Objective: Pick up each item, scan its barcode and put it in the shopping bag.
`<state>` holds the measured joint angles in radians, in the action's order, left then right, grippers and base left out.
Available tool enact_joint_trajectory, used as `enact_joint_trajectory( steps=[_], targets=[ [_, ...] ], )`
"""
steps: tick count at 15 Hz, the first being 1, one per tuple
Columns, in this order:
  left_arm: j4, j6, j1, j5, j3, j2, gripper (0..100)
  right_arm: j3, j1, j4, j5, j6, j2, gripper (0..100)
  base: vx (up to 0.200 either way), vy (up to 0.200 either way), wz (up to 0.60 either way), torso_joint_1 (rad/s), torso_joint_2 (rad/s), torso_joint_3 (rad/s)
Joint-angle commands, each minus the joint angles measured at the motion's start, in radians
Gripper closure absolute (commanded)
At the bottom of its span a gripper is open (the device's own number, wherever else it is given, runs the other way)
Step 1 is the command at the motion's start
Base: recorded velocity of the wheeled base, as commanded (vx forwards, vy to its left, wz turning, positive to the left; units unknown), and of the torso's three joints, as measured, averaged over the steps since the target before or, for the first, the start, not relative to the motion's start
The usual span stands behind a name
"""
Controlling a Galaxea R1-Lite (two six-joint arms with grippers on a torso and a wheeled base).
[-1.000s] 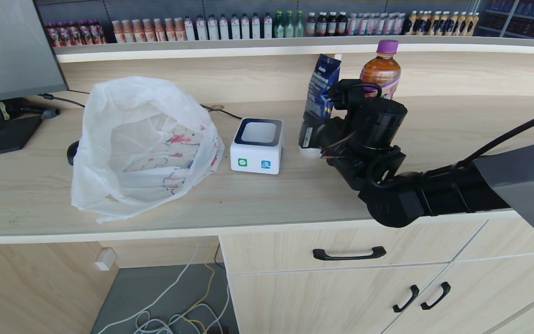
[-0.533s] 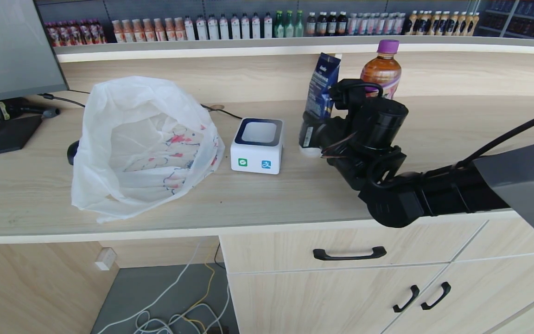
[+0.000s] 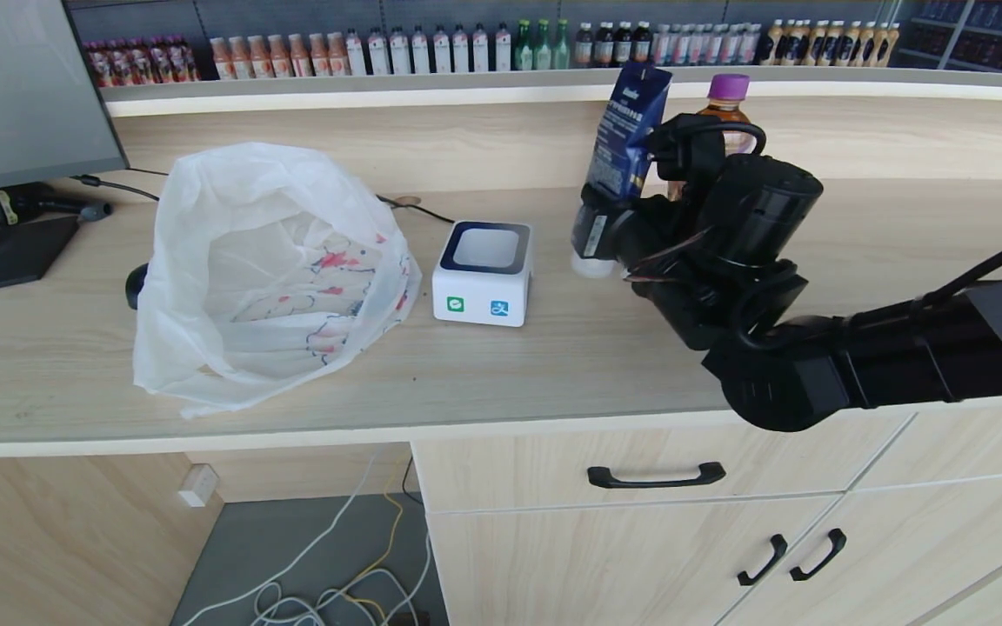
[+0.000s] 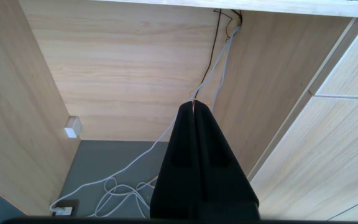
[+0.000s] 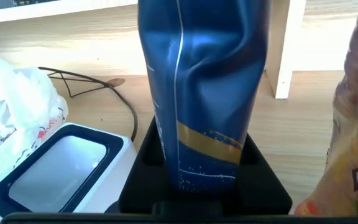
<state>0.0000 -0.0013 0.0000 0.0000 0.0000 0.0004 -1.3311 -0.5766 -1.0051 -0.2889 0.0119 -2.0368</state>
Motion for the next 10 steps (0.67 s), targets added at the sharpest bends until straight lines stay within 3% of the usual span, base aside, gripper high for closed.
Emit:
enact_joint_trajectory(
  steps=[1,5,10],
  targets=[
    [0.0,0.0,0.0,0.0,0.0,0.0,100,0.061,-0.025,-0.017,0.001,0.0,0.083,100,0.0,0.0,0.0,0.0,0.0,0.0],
    [0.0,0.0,0.0,0.0,0.0,0.0,100,0.139,-0.154,-0.024,-0.03,0.0,0.162,100,0.0,0.0,0.0,0.0,0.0,0.0],
    [0.0,0.0,0.0,0.0,0.0,0.0,100,0.217,-0.169,-0.024,-0.038,-0.032,0.264,100,0.0,0.0,0.0,0.0,0.0,0.0]
  ],
)
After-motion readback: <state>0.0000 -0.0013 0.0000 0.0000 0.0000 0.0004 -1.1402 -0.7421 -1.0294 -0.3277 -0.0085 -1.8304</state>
